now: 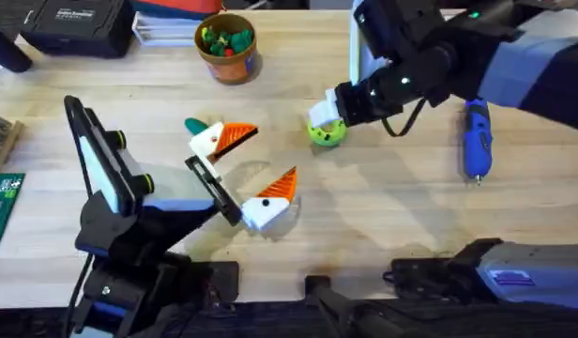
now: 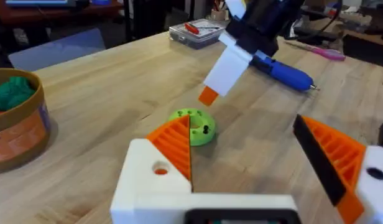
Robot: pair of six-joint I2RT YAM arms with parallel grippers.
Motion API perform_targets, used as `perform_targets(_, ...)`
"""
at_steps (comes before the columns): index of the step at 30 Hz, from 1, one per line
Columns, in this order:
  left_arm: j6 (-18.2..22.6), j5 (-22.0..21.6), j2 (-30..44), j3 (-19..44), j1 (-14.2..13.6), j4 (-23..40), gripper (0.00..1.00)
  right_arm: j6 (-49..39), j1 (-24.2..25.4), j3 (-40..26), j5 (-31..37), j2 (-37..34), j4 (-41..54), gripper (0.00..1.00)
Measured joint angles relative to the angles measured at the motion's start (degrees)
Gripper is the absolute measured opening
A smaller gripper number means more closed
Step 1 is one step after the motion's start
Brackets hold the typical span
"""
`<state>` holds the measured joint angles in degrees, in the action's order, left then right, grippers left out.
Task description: Pick up the gripper from the table and insert it into the empty holder that is missing its gripper. Then pick up a screw, insert it into the mounting hole, and use the screwdriver to tighten it. Finally, clean up the table by picking up the vegetable and placing it into the bucket.
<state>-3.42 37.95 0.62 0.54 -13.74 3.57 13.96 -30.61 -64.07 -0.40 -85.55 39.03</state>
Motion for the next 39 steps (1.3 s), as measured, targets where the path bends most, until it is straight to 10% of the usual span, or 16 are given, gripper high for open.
perform_targets(11, 0.00, -0.01, 0.00, 0.00, 0.00, 0.00, 0.986, -0.51, -5.05, 0.00, 3.81, -10.54, -0.70, 0.279)
perform_targets(39, 0.00, -0.02, 0.00, 0.00, 0.00, 0.00, 0.986, -0.48, -5.08, 0.00, 4.24, -11.20, -5.18, 0.269)
